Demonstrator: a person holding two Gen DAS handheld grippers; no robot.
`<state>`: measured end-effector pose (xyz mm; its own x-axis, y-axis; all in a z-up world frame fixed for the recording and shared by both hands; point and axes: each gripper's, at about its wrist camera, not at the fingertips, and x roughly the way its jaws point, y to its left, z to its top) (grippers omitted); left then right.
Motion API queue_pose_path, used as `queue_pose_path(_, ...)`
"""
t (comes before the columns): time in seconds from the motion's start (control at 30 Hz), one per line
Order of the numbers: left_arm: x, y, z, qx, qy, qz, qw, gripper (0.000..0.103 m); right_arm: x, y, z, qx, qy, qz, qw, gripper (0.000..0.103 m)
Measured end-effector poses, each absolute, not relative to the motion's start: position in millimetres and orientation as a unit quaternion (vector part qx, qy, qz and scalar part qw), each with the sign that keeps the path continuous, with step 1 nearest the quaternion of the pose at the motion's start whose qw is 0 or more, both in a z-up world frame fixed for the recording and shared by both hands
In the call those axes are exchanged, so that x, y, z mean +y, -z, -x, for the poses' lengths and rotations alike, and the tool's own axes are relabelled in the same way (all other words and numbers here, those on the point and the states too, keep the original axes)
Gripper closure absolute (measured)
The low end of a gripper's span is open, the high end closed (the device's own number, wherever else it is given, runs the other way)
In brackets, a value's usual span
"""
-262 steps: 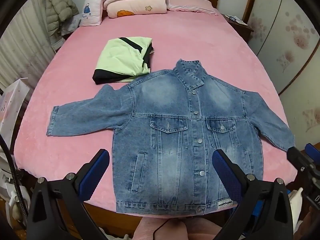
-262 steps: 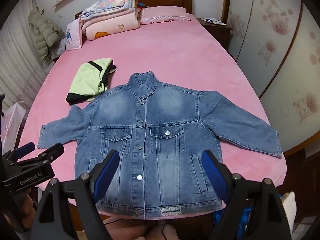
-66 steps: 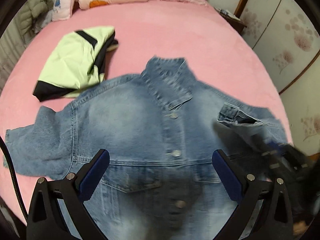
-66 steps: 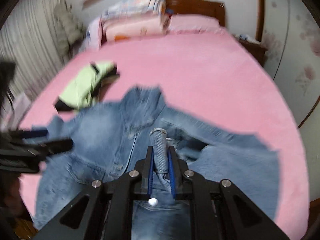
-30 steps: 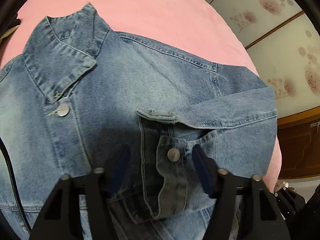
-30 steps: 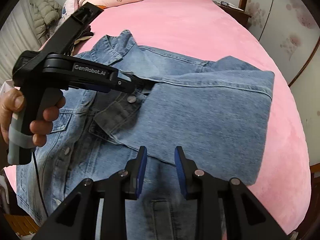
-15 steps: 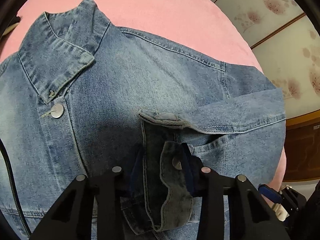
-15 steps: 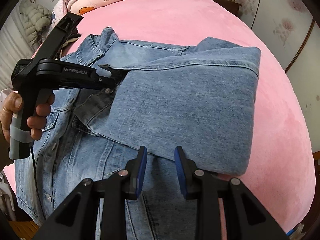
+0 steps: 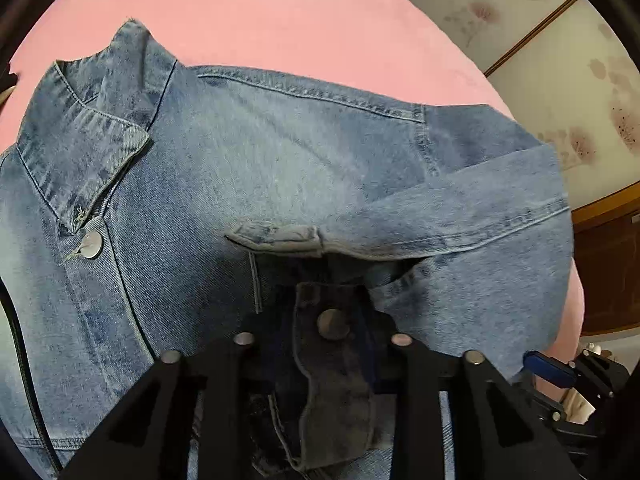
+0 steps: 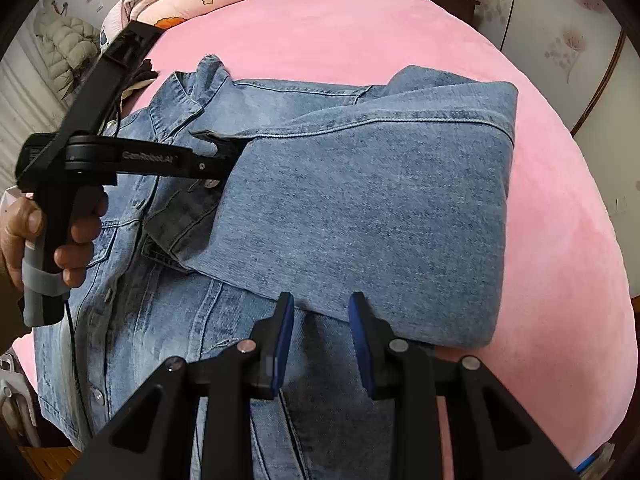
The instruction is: Fold large clothes
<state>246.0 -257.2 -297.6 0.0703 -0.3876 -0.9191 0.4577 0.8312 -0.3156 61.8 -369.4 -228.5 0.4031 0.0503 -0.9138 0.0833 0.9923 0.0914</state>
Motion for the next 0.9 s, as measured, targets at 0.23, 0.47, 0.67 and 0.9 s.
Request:
queue_pose_path(0.23,-233.0,295.7,-247.8,0.606,0.269,-0.009,0.748,0.097,-368.8,231.5,-62.0,0.549,0.012,-0.061,0.833,0.074)
queue_pose_path(0.47,-203.9,281.2,-230.0,0.587,0.227,-0.014,0.777,0.098,-368.7,232.5,-63.4,0.549,0.009,-0.064,0.833,0.074)
queue_pose_path(0.67,-207.3,290.5,-232.1,0.613,0.216,0.007,0.760,0.096,-367.1,231.7,-65.6,0.550,0.008,-0.060,0.833,0.074)
queue_pose_path(0.9,-185.5,254.7,-243.5,0.601,0.206,0.027,0.772,0.078,-369.4,230.1,-61.4,0.548,0.008,-0.062,0.834,0.074)
